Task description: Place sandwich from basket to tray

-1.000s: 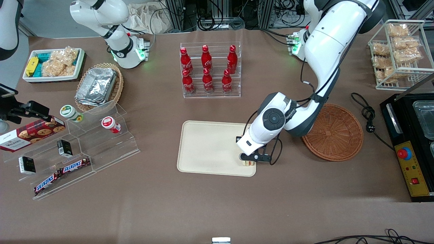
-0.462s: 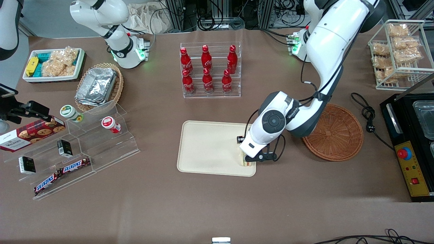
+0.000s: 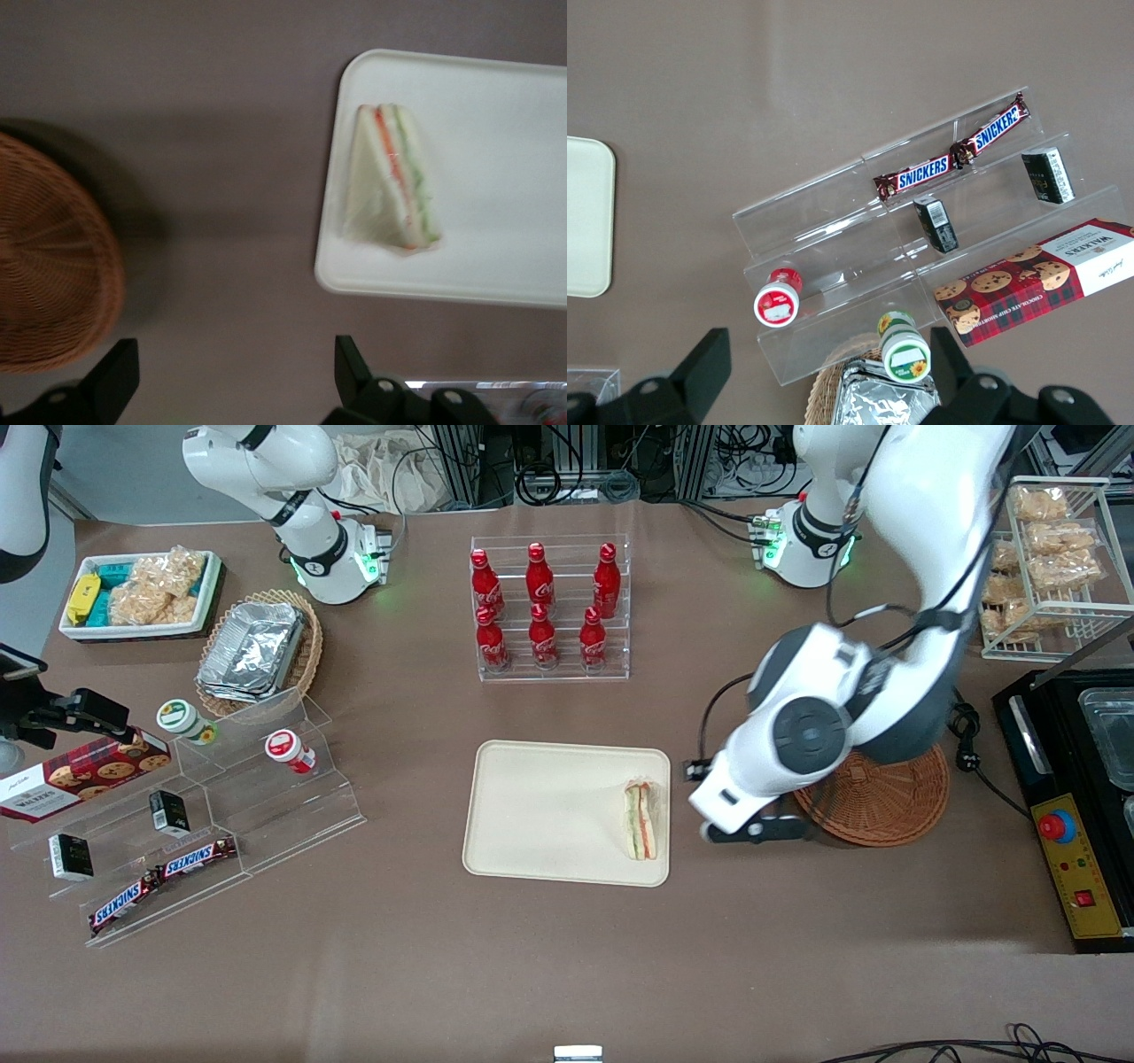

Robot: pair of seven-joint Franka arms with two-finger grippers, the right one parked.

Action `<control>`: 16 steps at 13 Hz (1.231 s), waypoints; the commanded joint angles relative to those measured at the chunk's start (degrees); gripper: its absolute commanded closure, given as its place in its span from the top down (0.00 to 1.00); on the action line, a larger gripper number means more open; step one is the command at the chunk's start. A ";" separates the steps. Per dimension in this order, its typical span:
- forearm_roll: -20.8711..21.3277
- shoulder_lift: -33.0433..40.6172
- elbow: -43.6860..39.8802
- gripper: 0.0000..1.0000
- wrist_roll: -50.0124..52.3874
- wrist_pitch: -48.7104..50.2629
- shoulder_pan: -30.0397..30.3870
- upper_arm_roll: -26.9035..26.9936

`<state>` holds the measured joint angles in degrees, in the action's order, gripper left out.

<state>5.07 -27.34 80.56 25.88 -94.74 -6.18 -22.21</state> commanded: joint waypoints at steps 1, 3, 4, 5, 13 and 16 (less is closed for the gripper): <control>-0.94 7.28 1.53 0.99 -11.08 6.92 4.40 0.15; -0.59 10.80 1.62 0.99 -12.17 9.48 8.18 0.23; 0.02 12.47 1.79 0.99 -12.26 10.01 9.51 0.32; 0.11 13.96 1.97 0.99 -12.26 11.76 9.87 0.41; 0.91 18.37 2.32 0.99 -12.88 12.92 13.56 2.43; 0.73 18.46 2.32 0.99 -13.14 14.23 7.11 10.56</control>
<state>5.73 -10.54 81.49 13.79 -81.38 5.56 -17.18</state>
